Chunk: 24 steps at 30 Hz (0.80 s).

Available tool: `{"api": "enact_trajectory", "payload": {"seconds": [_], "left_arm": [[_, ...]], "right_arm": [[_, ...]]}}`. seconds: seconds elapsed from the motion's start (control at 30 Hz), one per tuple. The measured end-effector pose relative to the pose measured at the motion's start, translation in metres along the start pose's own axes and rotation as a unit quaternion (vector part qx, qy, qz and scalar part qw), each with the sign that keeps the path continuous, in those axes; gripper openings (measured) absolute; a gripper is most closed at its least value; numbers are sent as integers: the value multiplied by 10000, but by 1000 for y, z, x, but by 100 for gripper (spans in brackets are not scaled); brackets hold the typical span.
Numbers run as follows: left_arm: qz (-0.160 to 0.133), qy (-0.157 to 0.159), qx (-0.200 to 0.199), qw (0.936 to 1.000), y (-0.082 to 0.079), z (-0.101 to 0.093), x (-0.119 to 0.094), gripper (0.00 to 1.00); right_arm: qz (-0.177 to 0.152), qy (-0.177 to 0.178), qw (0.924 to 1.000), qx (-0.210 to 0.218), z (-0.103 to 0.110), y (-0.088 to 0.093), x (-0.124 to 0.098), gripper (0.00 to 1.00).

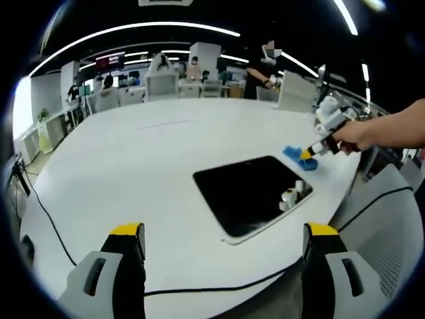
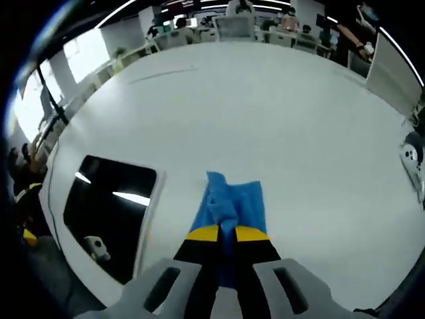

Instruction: Wipe the mirror surface with the cleaning cloth until all visible marks leave the cleaned area.

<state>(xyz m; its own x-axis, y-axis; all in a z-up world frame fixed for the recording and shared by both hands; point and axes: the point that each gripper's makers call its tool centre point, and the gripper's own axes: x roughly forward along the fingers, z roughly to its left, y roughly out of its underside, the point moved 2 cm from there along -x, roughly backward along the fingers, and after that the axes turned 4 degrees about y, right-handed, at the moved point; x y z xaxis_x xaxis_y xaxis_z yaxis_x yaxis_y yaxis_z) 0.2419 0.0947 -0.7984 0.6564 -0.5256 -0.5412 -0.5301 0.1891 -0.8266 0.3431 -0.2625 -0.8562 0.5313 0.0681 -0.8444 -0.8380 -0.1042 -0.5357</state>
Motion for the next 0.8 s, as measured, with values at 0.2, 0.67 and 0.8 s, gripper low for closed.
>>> {"api": "enact_trajectory", "payload": {"seconds": [0.2,0.67,0.8], "left_arm": [[-12,-5,-23,10000,0,1,0,99],[-57,-27,-34,10000,-1,2,-1,99],[-68,-32,-35,10000,-2,2,-1,99]], "right_arm": [[-135,-160,9995,232,-2,-10,-12,1],[-344,-450,9967,574,8,-45,-32,2],[-209,-533,9970,527,15,-42,-29,2]]}}
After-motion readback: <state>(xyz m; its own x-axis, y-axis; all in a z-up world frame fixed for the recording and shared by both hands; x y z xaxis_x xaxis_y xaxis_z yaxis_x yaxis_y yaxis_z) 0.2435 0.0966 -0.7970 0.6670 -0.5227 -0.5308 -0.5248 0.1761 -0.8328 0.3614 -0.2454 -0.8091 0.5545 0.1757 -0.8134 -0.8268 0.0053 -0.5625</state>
